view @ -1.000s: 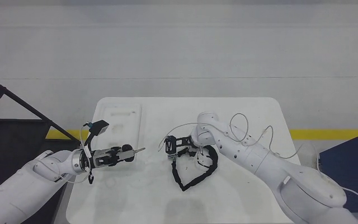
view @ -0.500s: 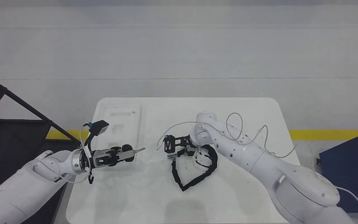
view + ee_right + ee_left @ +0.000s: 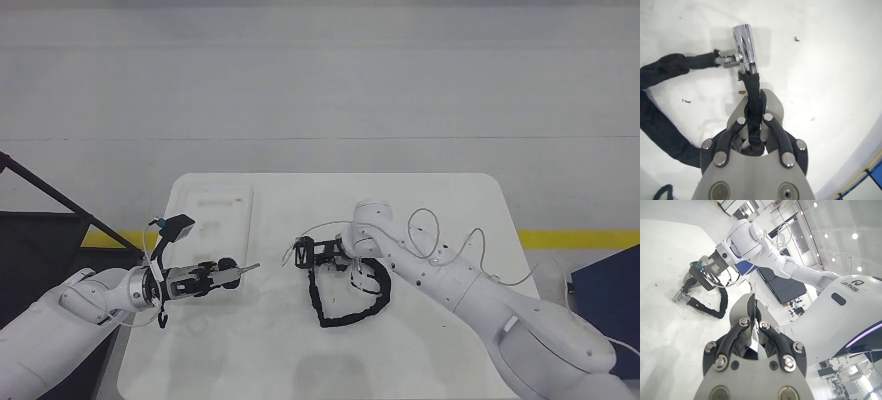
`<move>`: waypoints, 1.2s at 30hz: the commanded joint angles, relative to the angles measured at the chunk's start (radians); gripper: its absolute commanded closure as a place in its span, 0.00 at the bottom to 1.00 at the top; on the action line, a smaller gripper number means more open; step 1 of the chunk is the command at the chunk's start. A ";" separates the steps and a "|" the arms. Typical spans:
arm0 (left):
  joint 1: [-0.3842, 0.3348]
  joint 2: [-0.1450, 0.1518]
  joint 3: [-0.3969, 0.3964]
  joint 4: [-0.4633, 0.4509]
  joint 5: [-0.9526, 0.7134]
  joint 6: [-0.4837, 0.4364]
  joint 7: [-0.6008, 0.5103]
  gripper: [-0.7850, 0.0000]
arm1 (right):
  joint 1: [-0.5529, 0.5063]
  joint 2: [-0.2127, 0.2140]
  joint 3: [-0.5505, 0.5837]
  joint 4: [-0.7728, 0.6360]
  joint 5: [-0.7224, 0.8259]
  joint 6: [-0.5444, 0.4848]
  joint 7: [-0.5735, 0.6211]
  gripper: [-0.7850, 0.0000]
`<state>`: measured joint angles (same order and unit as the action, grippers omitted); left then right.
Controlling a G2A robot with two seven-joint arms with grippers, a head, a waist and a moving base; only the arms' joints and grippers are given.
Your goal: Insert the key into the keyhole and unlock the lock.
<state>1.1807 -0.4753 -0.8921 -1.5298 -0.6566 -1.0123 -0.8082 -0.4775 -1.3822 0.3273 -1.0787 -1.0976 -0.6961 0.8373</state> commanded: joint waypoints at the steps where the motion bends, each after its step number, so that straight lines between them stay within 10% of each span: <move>1: 0.000 0.000 0.000 0.000 0.000 0.000 0.000 1.00 | -0.025 0.026 0.015 -0.068 -0.108 0.056 -0.047 1.00; 10: 0.000 0.000 0.000 0.000 0.000 0.000 0.000 1.00 | -0.287 0.212 0.168 -0.460 -0.591 0.261 -0.254 1.00; 19: 0.000 0.000 0.000 0.000 0.000 0.000 0.000 1.00 | -0.558 0.362 0.436 -0.666 -0.686 0.110 -0.478 1.00; 29: 0.000 0.000 0.000 0.000 0.000 0.000 0.000 1.00 | -0.616 0.383 0.542 -0.660 -0.602 0.014 -0.367 1.00; 36: 0.000 0.000 0.000 0.000 0.000 0.000 0.000 1.00 | -0.632 0.392 0.563 -0.729 -0.579 -0.087 -0.540 1.00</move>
<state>1.1807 -0.4753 -0.8921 -1.5298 -0.6566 -1.0123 -0.8082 -1.1050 -0.9934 0.8845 -1.8030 -1.6867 -0.7502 0.3283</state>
